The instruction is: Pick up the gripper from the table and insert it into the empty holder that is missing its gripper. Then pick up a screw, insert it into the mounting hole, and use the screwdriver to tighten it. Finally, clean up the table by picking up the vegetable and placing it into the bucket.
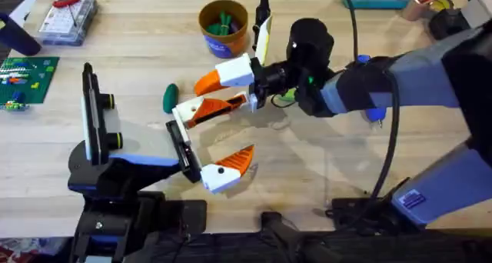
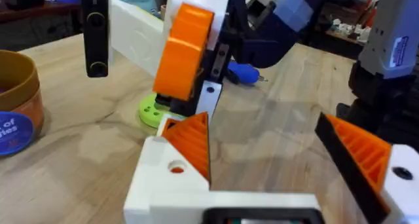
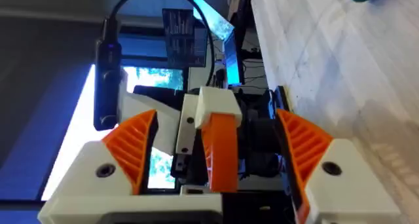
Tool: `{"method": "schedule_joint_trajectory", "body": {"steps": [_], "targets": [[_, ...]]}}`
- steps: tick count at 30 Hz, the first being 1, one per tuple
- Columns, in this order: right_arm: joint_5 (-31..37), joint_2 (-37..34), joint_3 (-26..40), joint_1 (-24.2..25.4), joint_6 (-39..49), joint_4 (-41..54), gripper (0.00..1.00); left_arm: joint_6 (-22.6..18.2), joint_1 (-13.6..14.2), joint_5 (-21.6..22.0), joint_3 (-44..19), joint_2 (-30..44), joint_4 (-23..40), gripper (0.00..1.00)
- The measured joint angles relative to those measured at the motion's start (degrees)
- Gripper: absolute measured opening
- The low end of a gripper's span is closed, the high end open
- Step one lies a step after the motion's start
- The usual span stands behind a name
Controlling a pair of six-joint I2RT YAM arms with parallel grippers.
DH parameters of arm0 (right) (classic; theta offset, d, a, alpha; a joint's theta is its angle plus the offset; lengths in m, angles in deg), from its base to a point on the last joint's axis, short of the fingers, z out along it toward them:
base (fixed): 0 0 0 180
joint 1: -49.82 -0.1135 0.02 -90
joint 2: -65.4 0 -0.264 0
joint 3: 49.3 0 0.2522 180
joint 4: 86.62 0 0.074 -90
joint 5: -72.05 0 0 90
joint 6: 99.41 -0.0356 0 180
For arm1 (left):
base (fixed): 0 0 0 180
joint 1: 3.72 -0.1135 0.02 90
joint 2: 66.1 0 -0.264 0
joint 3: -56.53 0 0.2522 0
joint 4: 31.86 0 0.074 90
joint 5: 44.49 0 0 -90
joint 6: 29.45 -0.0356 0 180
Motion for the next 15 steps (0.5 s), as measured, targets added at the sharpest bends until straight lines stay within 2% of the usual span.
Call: {"method": "schedule_joint_trajectory", "body": {"steps": [9,15], "targets": [[0.2,0.0,0.1,1.9,-1.3,2.8,0.995,0.0,0.0,0.0,0.0,0.0,0.0,0.985],[0.3,0.0,0.1,6.3,-1.3,2.8,0.996,0.0,0.0,0.0,0.0,0.0,0.0,0.985]]}}
